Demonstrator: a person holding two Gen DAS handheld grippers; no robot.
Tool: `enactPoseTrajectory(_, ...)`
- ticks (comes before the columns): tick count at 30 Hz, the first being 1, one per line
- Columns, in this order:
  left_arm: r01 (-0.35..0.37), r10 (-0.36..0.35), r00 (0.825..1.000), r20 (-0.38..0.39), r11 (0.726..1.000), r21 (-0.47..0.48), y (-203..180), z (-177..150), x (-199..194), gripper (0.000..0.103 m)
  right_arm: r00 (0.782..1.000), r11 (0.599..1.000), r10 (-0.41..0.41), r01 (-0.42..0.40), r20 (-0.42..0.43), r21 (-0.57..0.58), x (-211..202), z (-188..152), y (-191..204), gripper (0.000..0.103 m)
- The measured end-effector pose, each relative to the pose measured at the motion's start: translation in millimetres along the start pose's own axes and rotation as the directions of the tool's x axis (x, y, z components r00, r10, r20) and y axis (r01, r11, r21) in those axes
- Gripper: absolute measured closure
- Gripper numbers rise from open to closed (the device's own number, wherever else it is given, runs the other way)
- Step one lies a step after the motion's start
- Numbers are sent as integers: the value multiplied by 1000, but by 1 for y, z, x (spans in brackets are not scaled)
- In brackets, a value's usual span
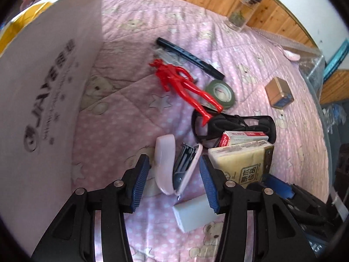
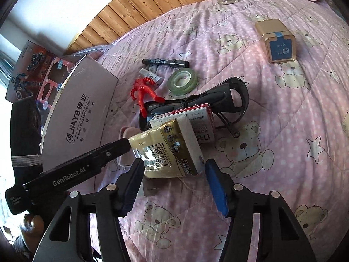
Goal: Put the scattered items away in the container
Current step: 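Move left tool to the pink stapler while right tool approaches the beige box, then close left tool on the pink stapler while right tool grasps the beige box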
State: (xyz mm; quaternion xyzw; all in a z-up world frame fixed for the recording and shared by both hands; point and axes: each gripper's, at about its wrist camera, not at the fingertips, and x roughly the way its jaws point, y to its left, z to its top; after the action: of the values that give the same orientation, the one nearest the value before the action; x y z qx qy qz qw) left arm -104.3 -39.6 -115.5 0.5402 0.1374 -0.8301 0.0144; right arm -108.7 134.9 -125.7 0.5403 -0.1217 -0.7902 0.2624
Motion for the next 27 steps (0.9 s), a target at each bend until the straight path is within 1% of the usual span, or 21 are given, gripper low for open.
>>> enactPoseTrajectory(1,-7,7,1000,-4,1000,-4,0,1,3,50,1000,1000,8,-8,3,1,-1,0,0,44)
enactPoseTrajectory(4,0,0,1000,2,998,-66,14,1,-1,50,999,999,35,-36,19,15,-4,3,-3,44)
enactPoseTrajectory(6,-25,27,999,24,996,-86,24,-2,-8,50,999,999,39,-40,37,21,-11,2,-7,44)
enactPoseTrajectory(9,-70,75,997,35,989,-128,37,-8,-14,51,998,998,42,-44,48,36,-15,3,-13,44)
enactPoseTrajectory(11,-65,71,997,39,988,-142,41,-11,-14,51,999,998,38,-39,40,48,-13,3,-16,44)
enactPoseTrajectory(13,-54,58,998,20,987,-149,41,-12,-9,52,999,998,19,-21,29,59,-10,3,-19,43)
enactPoseTrajectory(15,-45,45,999,2,988,-148,36,-11,-4,52,1000,998,-2,1,17,62,-6,3,-21,39)
enactPoseTrajectory(17,-51,51,999,-5,990,-135,32,-12,0,52,1000,998,-22,21,16,51,0,4,-20,34)
enactPoseTrajectory(19,-90,92,996,16,991,-99,24,-10,4,52,999,999,-39,39,21,20,6,5,-17,26)
enactPoseTrajectory(20,-95,97,995,26,993,-76,21,-9,5,53,998,999,-46,46,34,-1,9,5,-13,23)
enactPoseTrajectory(21,-89,91,995,34,994,-59,19,-8,6,54,997,998,-59,60,49,-25,13,5,-8,22)
enactPoseTrajectory(23,-60,62,997,45,997,-57,21,-7,5,57,996,994,-64,69,63,-79,19,4,1,22)
enactPoseTrajectory(24,-41,44,998,47,997,-62,24,-7,3,57,996,994,-59,65,62,-93,20,3,4,28)
enactPoseTrajectory(25,-25,28,998,49,997,-67,26,-8,1,58,997,994,-48,53,60,-98,20,3,5,45)
enactPoseTrajectory(27,1,3,999,53,998,-71,29,-9,-5,58,998,995,-18,23,52,-97,17,3,7,60)
